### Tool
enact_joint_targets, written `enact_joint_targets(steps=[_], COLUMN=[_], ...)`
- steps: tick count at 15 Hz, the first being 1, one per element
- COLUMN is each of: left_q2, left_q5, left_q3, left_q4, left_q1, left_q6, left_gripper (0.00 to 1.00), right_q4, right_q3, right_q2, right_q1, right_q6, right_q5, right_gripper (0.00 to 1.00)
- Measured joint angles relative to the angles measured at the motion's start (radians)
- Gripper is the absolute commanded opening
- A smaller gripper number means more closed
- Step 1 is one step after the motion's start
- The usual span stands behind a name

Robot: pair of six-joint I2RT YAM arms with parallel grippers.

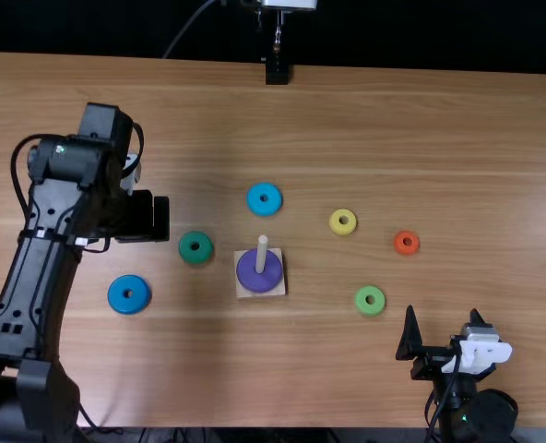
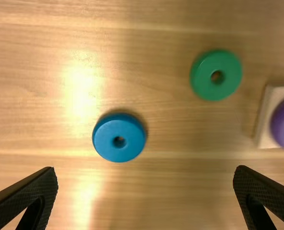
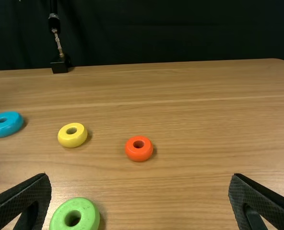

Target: Build the Hanoi tower: stack the rings onto the peg from bottom to top in this color order: purple, dark blue, light blue, dark green, light green, yellow, orange.

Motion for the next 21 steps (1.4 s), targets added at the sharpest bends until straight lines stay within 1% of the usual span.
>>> enact_joint_targets(steps=[1, 2, 4, 5, 10, 13, 15, 16, 19, 21], left_q2=[-0.038, -0.079, -0.136, -0.163, -0.189, -0.189, -0.189, -0.189, -0.189, -0.189], left_q5=[0.0, 0.001, 0.001, 0.001, 0.0, -0.005, -0.014, -0.018, -0.021, -0.022], left_q3=[-0.072, -0.145, -0.243, -0.294, -0.429, -0.474, -0.521, -0.544, -0.608, -0.652], left_q4=[0.113, 0.196, 0.29, 0.325, 0.344, 0.348, 0.359, 0.395, 0.5, 0.539], left_q1=[0.0, 0.0, 0.0, 0.0, 0.01, 0.02, 0.021, 0.021, 0.023, 0.046], left_q6=[0.041, 0.068, 0.094, 0.1, 0.115, 0.14, 0.165, 0.177, 0.187, 0.191], left_gripper=[1.0, 1.0, 1.0, 1.0, 1.0, 1.0, 1.0, 1.0, 1.0, 1.0], right_q4=[0.0, 0.0, 0.0, 0.0, 0.0, 0.0, 0.0, 0.0, 0.0, 0.0], right_q3=[0.0, 0.0, 0.0, 0.0, 0.0, 0.0, 0.0, 0.0, 0.0, 0.0], right_q2=[0.0, 0.0, 0.0, 0.0, 0.0, 0.0, 0.0, 0.0, 0.0, 0.0], right_q1=[0.0, 0.0, 0.0, 0.0, 0.0, 0.0, 0.0, 0.0, 0.0, 0.0], right_q6=[0.0, 0.0, 0.0, 0.0, 0.0, 0.0, 0.0, 0.0, 0.0, 0.0], right_q5=[0.001, 0.001, 0.0, 0.0, 0.0, 0.0, 0.001, 0.001, 0.0, 0.0], right_gripper=[1.0, 1.0, 1.0, 1.0, 1.0, 1.0, 1.0, 1.0, 1.0, 1.0])
